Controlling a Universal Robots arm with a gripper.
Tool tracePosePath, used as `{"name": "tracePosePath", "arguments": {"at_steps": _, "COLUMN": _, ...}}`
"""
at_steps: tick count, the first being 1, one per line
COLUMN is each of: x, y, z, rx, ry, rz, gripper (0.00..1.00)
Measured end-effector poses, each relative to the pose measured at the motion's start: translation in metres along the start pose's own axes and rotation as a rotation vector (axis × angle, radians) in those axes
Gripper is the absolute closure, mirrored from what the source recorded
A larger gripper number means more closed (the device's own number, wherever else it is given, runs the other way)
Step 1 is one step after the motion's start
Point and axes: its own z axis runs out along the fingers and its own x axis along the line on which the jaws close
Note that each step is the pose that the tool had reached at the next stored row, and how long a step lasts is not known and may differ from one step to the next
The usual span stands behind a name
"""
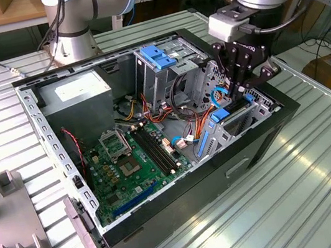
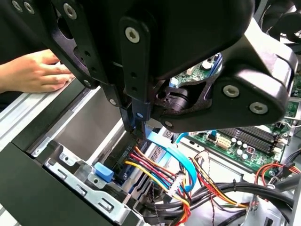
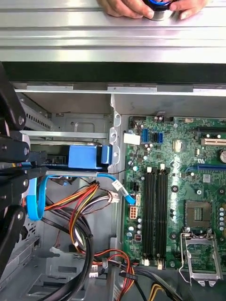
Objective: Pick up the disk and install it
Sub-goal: 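Insert the second disk wire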
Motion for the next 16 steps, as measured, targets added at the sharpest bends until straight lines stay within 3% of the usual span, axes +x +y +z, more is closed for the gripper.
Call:
{"name": "tracePosePath", "arguments": {"at_steps": 3, "x": 0.0028, "y": 0.0044, "z": 0.0003, "rx": 0.0078, "ry": -0.0185, "rz": -0.002, "gripper": 0.84}}
{"name": "tracePosePath", "arguments": {"at_steps": 4, "x": 0.0046, "y": 0.0048, "z": 0.0008, "rx": 0.0097, "ry": -0.0306, "rz": -0.001, "gripper": 0.84}}
{"name": "tracePosePath", "arguments": {"at_steps": 5, "x": 0.0066, "y": 0.0051, "z": 0.0014, "rx": 0.0114, "ry": -0.0468, "rz": 0.000, "gripper": 0.84}}
{"name": "tracePosePath", "arguments": {"at_steps": 7, "x": 0.0088, "y": 0.0052, "z": 0.0023, "rx": 0.0124, "ry": -0.0650, "rz": 0.001, "gripper": 0.84}}
{"name": "tracePosePath", "arguments": {"at_steps": 8, "x": 0.0115, "y": 0.0053, "z": 0.0032, "rx": 0.0134, "ry": -0.0870, "rz": 0.003, "gripper": 0.84}}
{"name": "tracePosePath", "arguments": {"at_steps": 9, "x": 0.0144, "y": 0.0054, "z": 0.0038, "rx": 0.0147, "ry": -0.1031, "rz": 0.004, "gripper": 0.84}}
{"name": "tracePosePath", "arguments": {"at_steps": 11, "x": 0.0198, "y": 0.0057, "z": 0.0049, "rx": 0.0151, "ry": -0.1149, "rz": 0.004, "gripper": 0.84}}
{"name": "tracePosePath", "arguments": {"at_steps": 12, "x": 0.0230, "y": 0.0058, "z": 0.0056, "rx": 0.0157, "ry": -0.1300, "rz": 0.005, "gripper": 0.84}}
{"name": "tracePosePath", "arguments": {"at_steps": 15, "x": 0.0292, "y": 0.0061, "z": 0.0069, "rx": 0.0169, "ry": -0.1627, "rz": 0.008, "gripper": 0.84}}
{"name": "tracePosePath", "arguments": {"at_steps": 16, "x": 0.0306, "y": 0.0063, "z": 0.0074, "rx": 0.0171, "ry": -0.1676, "rz": 0.008, "gripper": 0.84}}
